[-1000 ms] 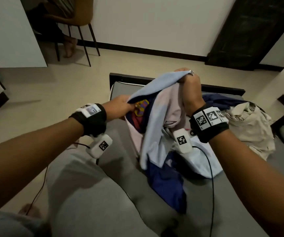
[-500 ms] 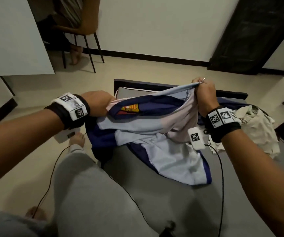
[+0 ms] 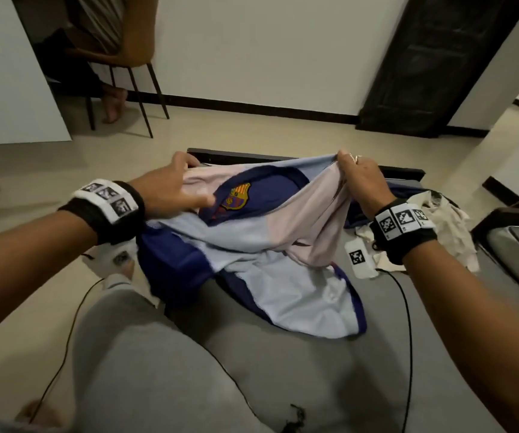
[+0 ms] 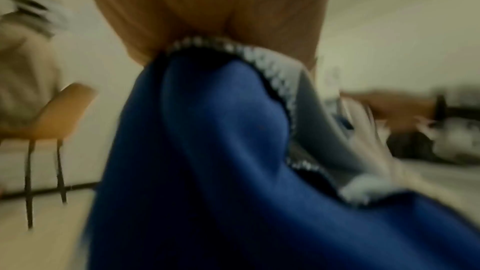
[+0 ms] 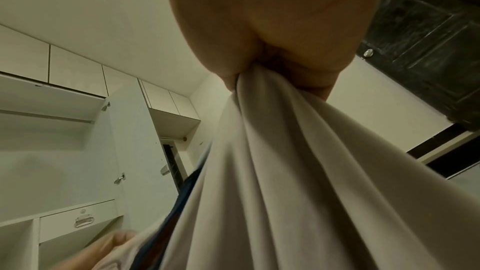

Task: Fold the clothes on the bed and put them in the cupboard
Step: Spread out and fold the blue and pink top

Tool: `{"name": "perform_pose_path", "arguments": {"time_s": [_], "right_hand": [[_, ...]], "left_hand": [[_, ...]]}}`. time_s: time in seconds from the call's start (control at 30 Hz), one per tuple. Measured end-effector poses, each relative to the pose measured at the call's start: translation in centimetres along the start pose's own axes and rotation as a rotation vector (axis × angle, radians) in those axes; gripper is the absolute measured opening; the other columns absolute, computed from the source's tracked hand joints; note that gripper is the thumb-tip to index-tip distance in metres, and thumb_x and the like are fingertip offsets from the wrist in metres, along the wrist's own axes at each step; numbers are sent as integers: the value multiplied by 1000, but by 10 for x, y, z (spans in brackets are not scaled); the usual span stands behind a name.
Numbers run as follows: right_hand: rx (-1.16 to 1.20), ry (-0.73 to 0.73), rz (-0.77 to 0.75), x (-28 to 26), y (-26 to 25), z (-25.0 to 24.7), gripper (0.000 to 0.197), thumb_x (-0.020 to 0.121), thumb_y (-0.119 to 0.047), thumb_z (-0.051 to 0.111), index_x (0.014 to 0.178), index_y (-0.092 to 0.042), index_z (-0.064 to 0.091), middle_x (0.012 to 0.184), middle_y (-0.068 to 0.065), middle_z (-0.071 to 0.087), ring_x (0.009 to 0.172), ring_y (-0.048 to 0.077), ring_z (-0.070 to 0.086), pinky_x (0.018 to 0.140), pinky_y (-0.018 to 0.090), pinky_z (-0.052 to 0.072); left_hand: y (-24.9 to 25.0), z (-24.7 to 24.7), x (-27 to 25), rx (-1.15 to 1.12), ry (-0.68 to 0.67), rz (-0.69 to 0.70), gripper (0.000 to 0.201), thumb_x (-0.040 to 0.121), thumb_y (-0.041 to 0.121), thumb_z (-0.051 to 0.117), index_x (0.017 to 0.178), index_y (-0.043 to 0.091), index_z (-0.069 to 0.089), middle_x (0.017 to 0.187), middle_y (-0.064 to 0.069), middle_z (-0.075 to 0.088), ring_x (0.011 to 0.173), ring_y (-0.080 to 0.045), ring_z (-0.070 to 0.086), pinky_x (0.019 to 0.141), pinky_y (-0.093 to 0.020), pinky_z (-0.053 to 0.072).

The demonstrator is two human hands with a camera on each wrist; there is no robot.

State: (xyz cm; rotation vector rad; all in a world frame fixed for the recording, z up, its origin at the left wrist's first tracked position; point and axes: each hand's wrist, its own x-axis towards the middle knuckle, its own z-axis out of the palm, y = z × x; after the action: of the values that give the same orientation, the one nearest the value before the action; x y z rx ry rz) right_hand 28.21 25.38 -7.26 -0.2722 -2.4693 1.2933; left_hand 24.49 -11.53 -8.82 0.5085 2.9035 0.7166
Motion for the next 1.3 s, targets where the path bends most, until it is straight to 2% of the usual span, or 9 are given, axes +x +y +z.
{"name": "perform_pose_path", "arguments": {"time_s": [0.1,0.3,0.53,0.7,0.9,1.07,1.13,1.2,1.3], "right_hand": [[3,18,-38,-3,7,-16,39,107,-39,41,75,-19,50,74,1,46,67,14,44,63,31,38],[-25,149,-51,-4,29,-63,31,106,-34,43,79,-25,54,83,-3,54,77,13,51,71,31,41],[-97,328,-139,-5,3,-148,32,107,-31,43,82,-16,57,80,-2,57,71,9,52,62,19,40],[-157,478,-233,-13,-37,-242,35,106,-35,45,75,-21,54,74,-6,53,65,6,47,62,24,38],[-245,404,-257,-39,-74,-336,41,105,-45,44,77,-20,61,76,-3,56,71,11,50,68,28,42],[-311,441,-358,-62,-94,-389,39,107,-32,45,69,-23,51,75,-5,50,72,10,45,71,33,37],[-349,449,-366,-64,-101,-400,39,106,-30,46,69,-22,55,73,-6,52,71,10,47,72,34,38],[-373,425,-364,-61,-107,-405,30,105,-26,50,82,-21,69,82,-2,65,78,13,57,78,33,44],[-220,423,-412,-59,-120,-405,22,102,-14,55,97,-22,75,100,5,73,93,15,65,88,28,51]], "left_hand": [[-9,16,-2,457,-84,238,94,68,65,79,135,29,24,123,6,30,88,-24,59,80,-36,52],[-6,11,19,414,187,613,34,80,43,63,106,25,51,117,-6,45,58,-19,50,53,-29,48],[72,-46,78,130,400,693,14,91,6,66,103,9,74,105,-6,67,89,-31,66,79,-41,51],[180,-110,95,-78,240,428,20,93,27,68,83,11,75,72,-12,68,67,-24,57,60,-32,40],[274,-170,70,-431,-99,472,23,88,18,66,81,-2,60,56,-12,58,48,-17,54,42,-21,43],[282,-200,63,-635,-63,555,58,45,58,94,66,16,59,76,-12,49,63,-22,51,53,-32,47],[284,-208,58,-713,-63,601,66,33,63,94,64,17,57,64,-12,42,56,-22,48,51,-32,49],[289,-214,52,-773,-58,614,65,37,61,95,65,19,54,51,-11,38,48,-24,43,54,-35,47],[300,-216,42,-792,60,592,48,62,55,88,70,19,56,70,-14,49,59,-27,47,58,-34,46]]}}
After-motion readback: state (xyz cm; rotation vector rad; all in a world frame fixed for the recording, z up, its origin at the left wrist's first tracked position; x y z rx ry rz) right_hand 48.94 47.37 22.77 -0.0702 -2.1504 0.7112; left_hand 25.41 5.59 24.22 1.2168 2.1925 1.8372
